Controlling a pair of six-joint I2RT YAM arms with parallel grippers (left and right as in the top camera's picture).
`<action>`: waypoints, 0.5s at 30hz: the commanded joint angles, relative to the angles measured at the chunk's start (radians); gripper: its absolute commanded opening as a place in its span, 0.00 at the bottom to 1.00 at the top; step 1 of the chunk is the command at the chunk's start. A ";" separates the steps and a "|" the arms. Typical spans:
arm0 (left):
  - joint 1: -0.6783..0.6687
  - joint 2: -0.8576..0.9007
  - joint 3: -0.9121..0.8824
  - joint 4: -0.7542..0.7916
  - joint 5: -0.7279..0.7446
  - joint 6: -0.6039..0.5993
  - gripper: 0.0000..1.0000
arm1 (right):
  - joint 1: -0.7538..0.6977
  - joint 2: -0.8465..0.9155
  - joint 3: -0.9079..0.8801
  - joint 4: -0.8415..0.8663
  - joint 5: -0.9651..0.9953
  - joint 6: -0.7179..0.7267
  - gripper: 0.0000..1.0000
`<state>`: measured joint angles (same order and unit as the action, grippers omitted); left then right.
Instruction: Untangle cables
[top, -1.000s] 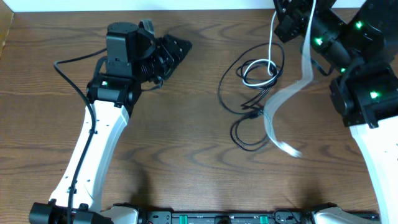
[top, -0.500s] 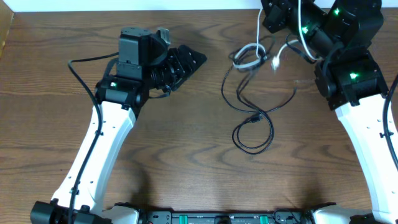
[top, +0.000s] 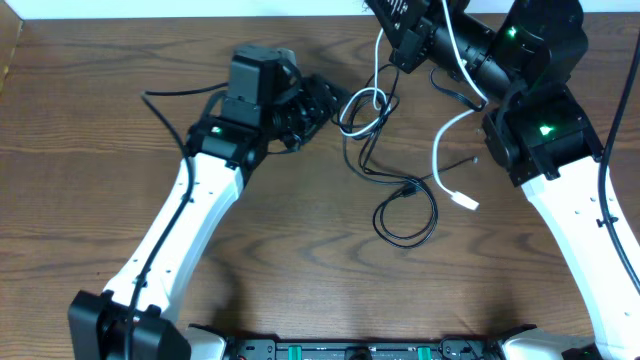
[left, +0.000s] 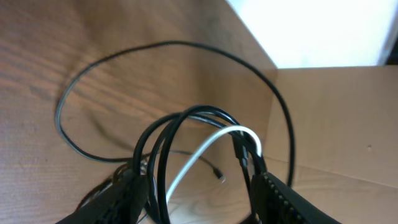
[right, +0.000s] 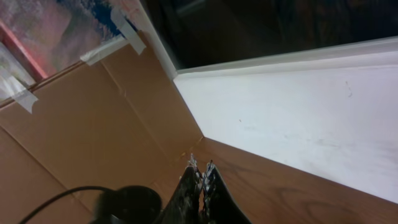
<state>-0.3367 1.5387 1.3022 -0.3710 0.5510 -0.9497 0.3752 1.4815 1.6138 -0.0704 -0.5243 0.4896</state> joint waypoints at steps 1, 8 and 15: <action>-0.021 0.019 0.012 -0.023 -0.010 -0.013 0.58 | 0.002 -0.015 0.004 0.008 -0.005 -0.005 0.01; -0.043 0.056 0.011 -0.040 -0.010 -0.013 0.57 | 0.002 -0.015 0.004 0.007 -0.005 -0.005 0.01; -0.043 0.057 0.011 -0.043 0.050 -0.014 0.29 | 0.001 -0.015 0.004 0.005 0.011 -0.016 0.01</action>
<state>-0.3767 1.5902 1.3022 -0.4133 0.5621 -0.9730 0.3752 1.4815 1.6138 -0.0696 -0.5236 0.4885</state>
